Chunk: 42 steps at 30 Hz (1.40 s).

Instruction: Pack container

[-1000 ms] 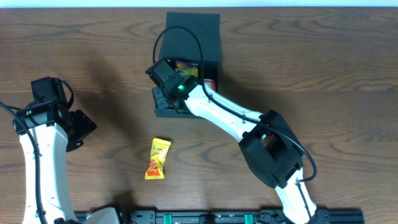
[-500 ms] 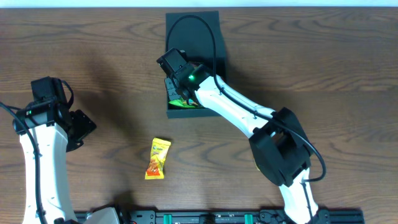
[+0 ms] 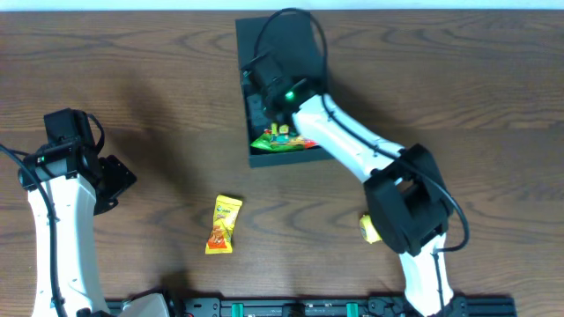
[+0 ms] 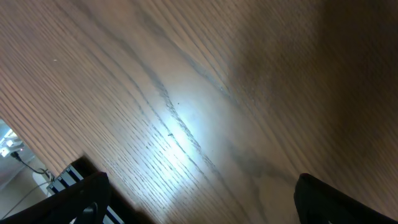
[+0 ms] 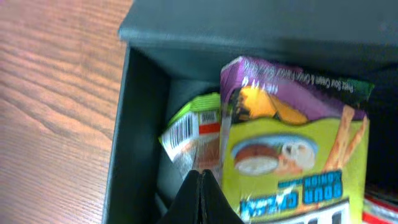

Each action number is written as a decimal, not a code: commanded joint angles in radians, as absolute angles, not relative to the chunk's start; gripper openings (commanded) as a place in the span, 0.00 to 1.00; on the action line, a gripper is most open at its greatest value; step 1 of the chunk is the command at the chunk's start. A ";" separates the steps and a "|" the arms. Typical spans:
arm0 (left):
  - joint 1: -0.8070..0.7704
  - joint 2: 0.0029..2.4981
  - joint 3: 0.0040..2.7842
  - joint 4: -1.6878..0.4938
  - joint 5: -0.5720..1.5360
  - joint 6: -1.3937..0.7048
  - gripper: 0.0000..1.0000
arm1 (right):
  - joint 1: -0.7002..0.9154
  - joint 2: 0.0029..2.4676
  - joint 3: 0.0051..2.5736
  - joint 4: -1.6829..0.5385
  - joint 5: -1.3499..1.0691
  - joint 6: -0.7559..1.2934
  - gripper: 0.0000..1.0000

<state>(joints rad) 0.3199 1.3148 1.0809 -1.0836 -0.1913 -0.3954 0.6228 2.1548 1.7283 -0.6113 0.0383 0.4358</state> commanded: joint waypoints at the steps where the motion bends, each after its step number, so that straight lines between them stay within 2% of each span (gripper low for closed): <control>1: 0.325 1.320 1.084 -1.085 -0.212 -0.389 0.95 | 0.555 2.090 1.754 -0.611 -0.098 0.421 0.01; 13: 0.325 1.320 1.084 -1.085 -0.212 -0.389 0.95 | 0.399 2.074 1.754 -0.697 -0.059 0.376 0.01; 26: 0.325 1.320 1.084 -1.085 -0.212 -0.389 0.95 | 0.483 2.107 1.754 -0.694 0.190 0.320 0.01; 42: 0.325 1.320 1.084 -1.085 -0.212 -0.389 0.95 | 0.484 2.188 1.754 -0.654 0.269 0.308 0.01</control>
